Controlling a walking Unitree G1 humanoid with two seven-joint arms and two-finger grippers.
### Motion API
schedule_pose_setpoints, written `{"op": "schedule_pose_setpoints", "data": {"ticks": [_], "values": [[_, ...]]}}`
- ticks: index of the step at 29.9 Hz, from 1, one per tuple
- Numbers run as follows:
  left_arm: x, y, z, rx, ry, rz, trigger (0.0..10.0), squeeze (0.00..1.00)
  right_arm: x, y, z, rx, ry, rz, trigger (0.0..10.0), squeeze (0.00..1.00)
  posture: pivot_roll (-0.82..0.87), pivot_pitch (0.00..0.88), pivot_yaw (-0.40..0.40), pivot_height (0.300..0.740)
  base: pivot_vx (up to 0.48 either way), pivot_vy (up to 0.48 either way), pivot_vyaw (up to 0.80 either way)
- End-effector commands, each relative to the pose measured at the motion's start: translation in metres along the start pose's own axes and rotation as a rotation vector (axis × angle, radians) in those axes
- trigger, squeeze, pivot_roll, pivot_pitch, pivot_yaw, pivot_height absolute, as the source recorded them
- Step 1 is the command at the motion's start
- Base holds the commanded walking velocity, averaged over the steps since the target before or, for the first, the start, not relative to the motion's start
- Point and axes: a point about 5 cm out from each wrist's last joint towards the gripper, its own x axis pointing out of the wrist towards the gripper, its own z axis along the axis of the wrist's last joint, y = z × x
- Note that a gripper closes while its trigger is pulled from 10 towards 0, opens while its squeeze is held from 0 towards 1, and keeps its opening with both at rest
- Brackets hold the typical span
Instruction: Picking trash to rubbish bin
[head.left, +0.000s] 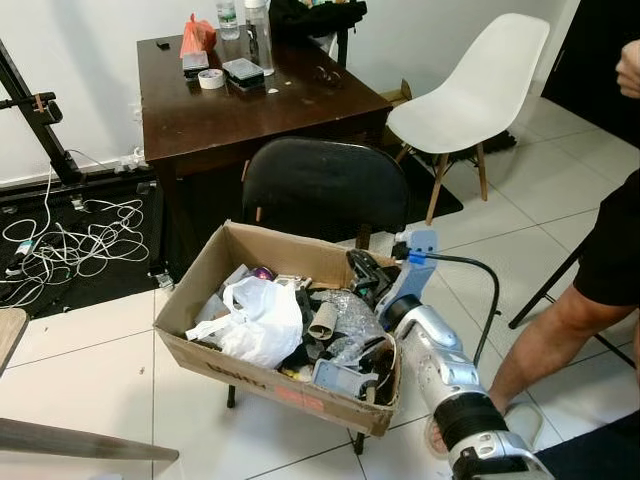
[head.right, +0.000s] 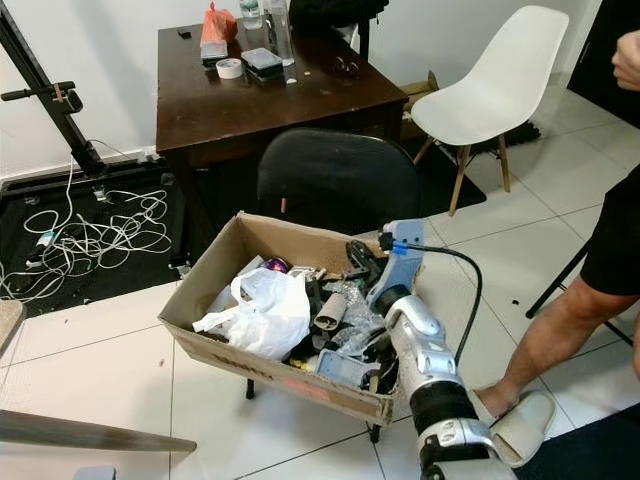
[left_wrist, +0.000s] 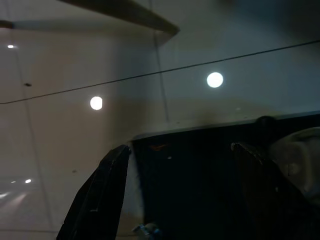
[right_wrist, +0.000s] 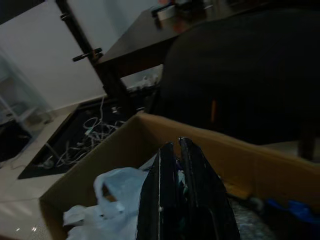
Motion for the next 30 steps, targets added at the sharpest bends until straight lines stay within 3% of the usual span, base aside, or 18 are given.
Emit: {"op": "schedule_pose_setpoints", "data": {"ticks": [1,6,15,16,17,18,30], "values": [[-0.005,0.011,-0.010,0.032,0.029,0.015,10.0,0.00,0.001,0.001,-0.001,0.009,-0.003,0.010,10.0,0.00,-0.01,0.270,0.121,0.740,0.000,0.000,0.00],[-0.007,0.019,-0.012,0.047,0.033,0.027,10.0,0.00,0.007,0.012,-0.001,0.023,-0.012,0.069,10.0,0.00,0.00,0.280,0.132,0.740,0.000,0.000,0.00],[-0.008,0.020,-0.012,0.053,0.031,0.027,10.0,0.00,0.013,0.028,-0.012,0.040,0.025,0.104,10.0,0.00,0.00,0.280,0.130,0.740,0.000,0.000,0.00],[-0.007,0.019,-0.012,0.053,0.030,0.026,10.0,0.00,0.013,0.028,-0.014,0.033,0.035,0.093,10.0,0.06,0.00,0.278,0.127,0.740,0.000,0.000,0.00],[-0.007,0.019,-0.012,0.053,0.029,0.025,10.0,0.00,0.013,0.027,-0.015,0.034,0.040,0.071,10.0,0.70,0.00,0.278,0.127,0.740,0.000,0.000,0.00],[-0.007,0.018,-0.011,0.052,0.027,0.024,10.0,0.00,0.013,0.024,-0.016,0.022,0.045,0.050,10.0,1.00,0.00,0.276,0.124,0.740,0.000,0.000,0.00],[-0.004,0.008,-0.007,0.035,0.018,0.015,10.0,0.00,0.001,-0.005,-0.012,0.021,0.012,-0.075,10.0,1.00,-0.03,0.252,0.102,0.740,0.000,0.000,0.00]]}}
